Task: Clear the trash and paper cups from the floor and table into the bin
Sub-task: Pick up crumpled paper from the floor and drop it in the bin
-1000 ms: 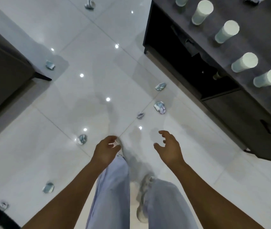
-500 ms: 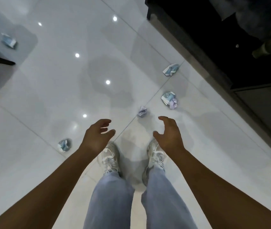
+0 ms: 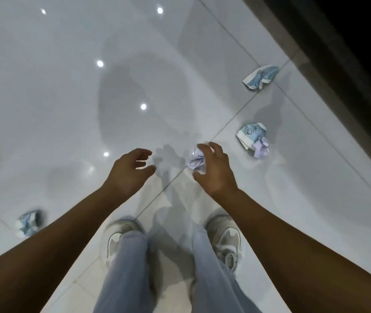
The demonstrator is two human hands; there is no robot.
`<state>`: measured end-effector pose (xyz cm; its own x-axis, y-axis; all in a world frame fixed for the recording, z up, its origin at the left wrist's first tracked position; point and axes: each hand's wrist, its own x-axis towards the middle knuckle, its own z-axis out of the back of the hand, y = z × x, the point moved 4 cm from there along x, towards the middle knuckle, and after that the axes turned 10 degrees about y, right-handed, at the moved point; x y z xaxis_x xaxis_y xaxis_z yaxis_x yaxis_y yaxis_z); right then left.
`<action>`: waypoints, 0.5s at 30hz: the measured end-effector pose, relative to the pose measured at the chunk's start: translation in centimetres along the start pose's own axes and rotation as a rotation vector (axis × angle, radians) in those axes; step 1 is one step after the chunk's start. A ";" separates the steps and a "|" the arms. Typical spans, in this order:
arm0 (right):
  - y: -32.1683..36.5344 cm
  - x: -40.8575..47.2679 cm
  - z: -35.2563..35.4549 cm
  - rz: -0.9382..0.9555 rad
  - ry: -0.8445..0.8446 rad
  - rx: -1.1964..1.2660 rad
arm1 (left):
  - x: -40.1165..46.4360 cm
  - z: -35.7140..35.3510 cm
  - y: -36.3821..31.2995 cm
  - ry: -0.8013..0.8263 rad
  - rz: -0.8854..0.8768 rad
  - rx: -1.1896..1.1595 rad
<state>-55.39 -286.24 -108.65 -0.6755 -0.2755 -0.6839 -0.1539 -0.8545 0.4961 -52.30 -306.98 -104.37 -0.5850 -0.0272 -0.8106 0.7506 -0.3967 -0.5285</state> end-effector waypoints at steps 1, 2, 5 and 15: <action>-0.4 0.7 -0.5 0.018 0.016 -0.043 | 1.1 -0.1 0.0 0.003 -0.006 -0.005; -0.8 1.3 -1.0 0.041 0.033 -0.078 | 2.1 -0.3 -0.1 0.010 -0.012 -0.009; -1.5 2.4 -1.9 0.133 0.032 -0.107 | 4.9 -0.9 -0.7 0.037 -0.023 -0.057; 0.2 5.0 0.6 0.260 -0.162 0.196 | 9.4 -4.0 -4.8 0.338 -0.060 -0.289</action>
<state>-59.23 -287.52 -111.61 -0.8134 -0.3857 -0.4354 -0.0867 -0.6598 0.7464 -60.18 -301.69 -110.50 -0.5327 0.3085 -0.7881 0.8017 -0.1143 -0.5867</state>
